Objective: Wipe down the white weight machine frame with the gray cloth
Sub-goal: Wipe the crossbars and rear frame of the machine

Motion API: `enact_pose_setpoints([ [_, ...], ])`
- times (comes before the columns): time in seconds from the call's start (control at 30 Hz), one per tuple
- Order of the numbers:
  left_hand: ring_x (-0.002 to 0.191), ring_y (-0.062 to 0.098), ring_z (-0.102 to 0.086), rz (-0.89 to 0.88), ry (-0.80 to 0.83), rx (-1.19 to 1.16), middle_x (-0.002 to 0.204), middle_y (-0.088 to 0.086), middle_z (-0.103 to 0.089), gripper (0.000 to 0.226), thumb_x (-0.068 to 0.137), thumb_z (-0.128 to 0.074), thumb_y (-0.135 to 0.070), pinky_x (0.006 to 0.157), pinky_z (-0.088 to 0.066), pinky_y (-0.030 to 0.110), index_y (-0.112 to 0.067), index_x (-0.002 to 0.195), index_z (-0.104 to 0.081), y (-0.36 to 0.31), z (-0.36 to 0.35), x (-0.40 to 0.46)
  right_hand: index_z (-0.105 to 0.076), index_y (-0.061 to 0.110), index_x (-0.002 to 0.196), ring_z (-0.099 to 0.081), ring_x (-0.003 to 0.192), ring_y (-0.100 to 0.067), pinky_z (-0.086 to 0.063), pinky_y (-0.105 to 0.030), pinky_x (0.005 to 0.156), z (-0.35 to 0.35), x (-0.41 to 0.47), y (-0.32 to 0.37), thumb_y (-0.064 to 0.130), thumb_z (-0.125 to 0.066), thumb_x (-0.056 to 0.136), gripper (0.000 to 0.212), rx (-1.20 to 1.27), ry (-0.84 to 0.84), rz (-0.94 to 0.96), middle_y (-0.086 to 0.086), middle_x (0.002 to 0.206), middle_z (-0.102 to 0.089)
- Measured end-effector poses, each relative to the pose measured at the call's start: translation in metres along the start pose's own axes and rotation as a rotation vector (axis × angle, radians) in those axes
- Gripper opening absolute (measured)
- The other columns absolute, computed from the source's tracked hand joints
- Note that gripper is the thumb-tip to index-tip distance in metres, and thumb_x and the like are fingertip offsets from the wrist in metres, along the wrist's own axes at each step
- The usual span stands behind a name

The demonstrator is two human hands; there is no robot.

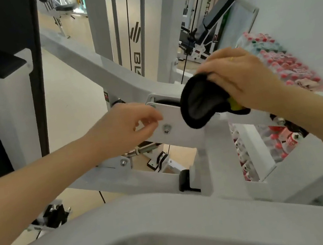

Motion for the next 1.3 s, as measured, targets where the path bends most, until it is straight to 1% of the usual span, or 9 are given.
enact_pose_setpoints([
  [0.13,0.062,0.015,-0.054,-0.205,-0.168,0.348,0.076,0.001,-0.064,0.018,0.086,-0.052,-0.011,0.052,-0.048,0.029,-0.006,0.091,-0.069,-0.005,-0.004,0.006,-0.058,0.008,0.119,-0.052,0.090,-0.015,-0.032,-0.013,0.074,-0.017,0.033,-0.030,0.017,-0.037,0.099,0.030,0.268,-0.132,-0.634,-0.009,0.106,-0.063],
  [0.23,0.070,0.024,-0.056,-0.294,-0.188,0.476,0.082,0.009,-0.064,0.017,0.086,-0.052,-0.011,0.057,-0.046,0.030,-0.004,0.088,-0.068,-0.005,-0.007,0.007,-0.059,0.014,0.116,-0.051,0.098,-0.014,-0.034,-0.019,0.075,-0.061,0.055,-0.017,0.026,-0.037,0.100,0.030,0.553,0.304,-0.680,0.000,0.106,-0.060],
  [0.37,0.072,0.027,-0.060,-0.265,-0.188,0.525,0.086,0.012,-0.065,0.017,0.083,-0.055,-0.012,0.058,-0.049,0.030,-0.003,0.087,-0.069,-0.003,-0.002,0.015,-0.051,0.019,0.127,-0.049,0.120,-0.018,-0.031,-0.029,0.105,-0.091,0.059,0.014,0.047,-0.025,0.099,0.048,0.817,0.816,-0.569,-0.001,0.130,-0.054],
  [0.63,0.063,0.027,-0.060,-0.246,-0.116,0.493,0.083,0.012,-0.065,0.026,0.088,-0.050,-0.019,0.048,-0.050,0.031,-0.002,0.083,-0.070,-0.004,0.001,0.016,-0.054,0.040,0.113,-0.052,0.104,0.000,-0.034,-0.025,0.099,-0.050,0.004,-0.026,0.035,-0.039,0.098,0.022,0.863,0.826,-0.527,0.015,0.112,-0.058],
  [0.8,0.063,0.029,-0.059,-0.278,-0.150,0.498,0.082,0.013,-0.064,0.025,0.087,-0.051,-0.015,0.049,-0.049,0.033,0.000,0.080,-0.069,-0.005,0.000,0.016,-0.057,0.024,0.115,-0.049,0.082,0.005,-0.034,-0.006,0.074,-0.055,0.006,-0.009,0.015,-0.039,0.099,0.026,0.674,0.488,-0.465,0.016,0.090,-0.056],
  [1.03,0.080,0.028,-0.059,-0.283,-0.181,0.335,0.082,0.007,-0.065,0.015,0.083,-0.057,-0.012,0.069,-0.049,0.037,-0.005,0.082,-0.070,-0.026,-0.002,0.018,-0.053,0.021,0.123,-0.062,0.080,-0.004,-0.049,-0.016,0.072,0.012,-0.033,-0.003,0.019,-0.038,0.095,0.032,0.390,0.240,-0.189,0.000,0.091,-0.067],
  [1.1,0.078,0.014,-0.058,-0.297,-0.059,0.145,0.084,0.000,-0.063,0.016,0.085,-0.056,-0.017,0.071,-0.048,0.030,-0.009,0.084,-0.070,-0.034,-0.007,0.012,-0.055,0.023,0.126,-0.058,0.109,-0.009,-0.045,-0.031,0.094,0.002,-0.058,0.019,0.021,-0.039,0.094,0.036,0.503,0.468,-0.184,0.003,0.117,-0.064],
  [1.17,0.071,0.000,-0.054,-0.282,0.147,-0.021,0.082,-0.010,-0.061,0.018,0.085,-0.056,-0.024,0.067,-0.043,0.014,-0.016,0.085,-0.071,-0.039,-0.013,0.000,-0.050,0.024,0.131,-0.030,0.135,-0.001,-0.017,-0.028,0.115,-0.014,-0.085,0.050,0.024,-0.035,0.095,0.039,0.625,0.652,-0.122,0.011,0.140,-0.045],
  [1.3,0.075,-0.001,-0.058,-0.175,0.520,-0.041,0.083,-0.014,-0.067,0.020,0.086,-0.057,-0.039,0.068,-0.044,0.012,-0.027,0.090,-0.072,-0.032,-0.031,-0.024,-0.038,0.024,0.137,-0.011,0.140,0.000,0.000,-0.021,0.114,-0.024,-0.100,0.055,0.022,-0.031,0.095,0.043,0.618,0.609,-0.149,0.010,0.150,-0.025],
])
Point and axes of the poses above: each hand's wrist, its own x-axis towards the middle knuckle, its own z-axis out of the back of the hand, y = z × x, the point moved 4 cm from there along x, towards the middle knuckle
